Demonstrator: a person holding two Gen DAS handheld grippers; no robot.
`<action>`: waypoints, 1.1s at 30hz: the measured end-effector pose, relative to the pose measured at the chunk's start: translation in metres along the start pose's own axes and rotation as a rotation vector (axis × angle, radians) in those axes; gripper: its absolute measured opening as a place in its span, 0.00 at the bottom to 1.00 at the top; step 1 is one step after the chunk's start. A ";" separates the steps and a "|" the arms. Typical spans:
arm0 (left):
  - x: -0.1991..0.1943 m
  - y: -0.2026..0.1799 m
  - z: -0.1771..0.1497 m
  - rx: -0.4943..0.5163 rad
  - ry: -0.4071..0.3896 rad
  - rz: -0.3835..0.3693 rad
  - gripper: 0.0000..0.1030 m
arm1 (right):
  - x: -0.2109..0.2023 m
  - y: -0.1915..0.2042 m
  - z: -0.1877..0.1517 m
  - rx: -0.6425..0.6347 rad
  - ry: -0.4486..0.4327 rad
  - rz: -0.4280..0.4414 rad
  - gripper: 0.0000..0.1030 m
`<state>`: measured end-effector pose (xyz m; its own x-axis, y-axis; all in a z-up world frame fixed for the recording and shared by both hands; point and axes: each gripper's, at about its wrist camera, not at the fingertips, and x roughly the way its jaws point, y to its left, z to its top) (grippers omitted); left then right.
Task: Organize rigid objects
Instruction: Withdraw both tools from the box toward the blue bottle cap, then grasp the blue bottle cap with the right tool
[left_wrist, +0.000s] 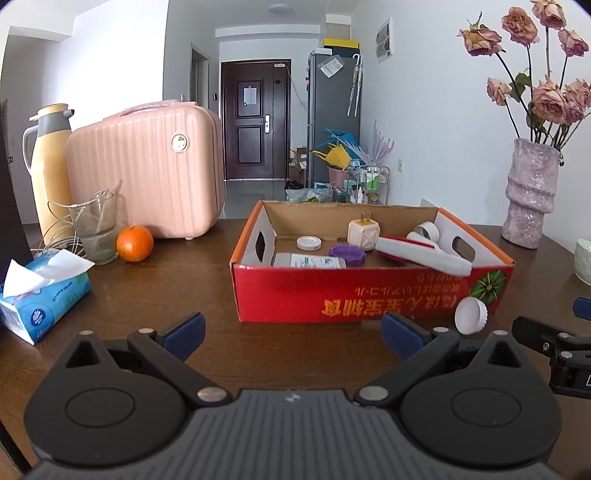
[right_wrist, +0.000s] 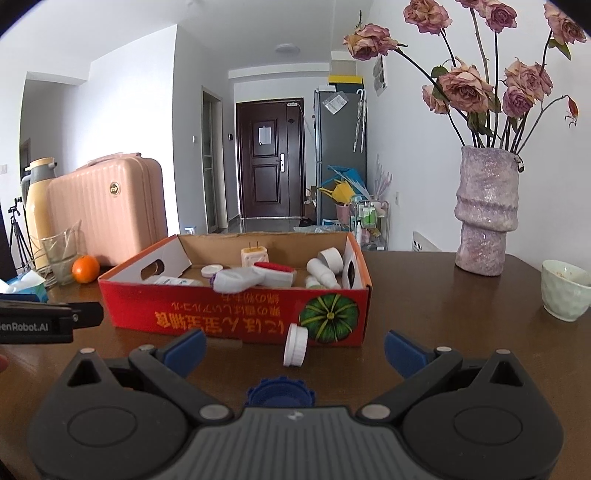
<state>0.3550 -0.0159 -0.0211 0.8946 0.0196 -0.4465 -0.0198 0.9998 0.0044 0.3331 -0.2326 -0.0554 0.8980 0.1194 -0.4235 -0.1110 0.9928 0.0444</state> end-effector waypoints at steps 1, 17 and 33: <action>-0.001 0.000 -0.001 0.002 0.003 -0.001 1.00 | -0.001 0.000 -0.001 -0.001 0.004 0.001 1.00; -0.017 0.010 -0.012 -0.025 0.024 -0.005 1.00 | 0.014 0.010 -0.020 -0.003 0.161 0.002 1.00; -0.012 0.013 -0.013 -0.034 0.050 -0.008 1.00 | 0.055 0.013 -0.018 0.037 0.275 -0.005 0.50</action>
<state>0.3380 -0.0035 -0.0271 0.8713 0.0106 -0.4907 -0.0289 0.9991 -0.0297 0.3728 -0.2138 -0.0945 0.7486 0.1129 -0.6533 -0.0863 0.9936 0.0729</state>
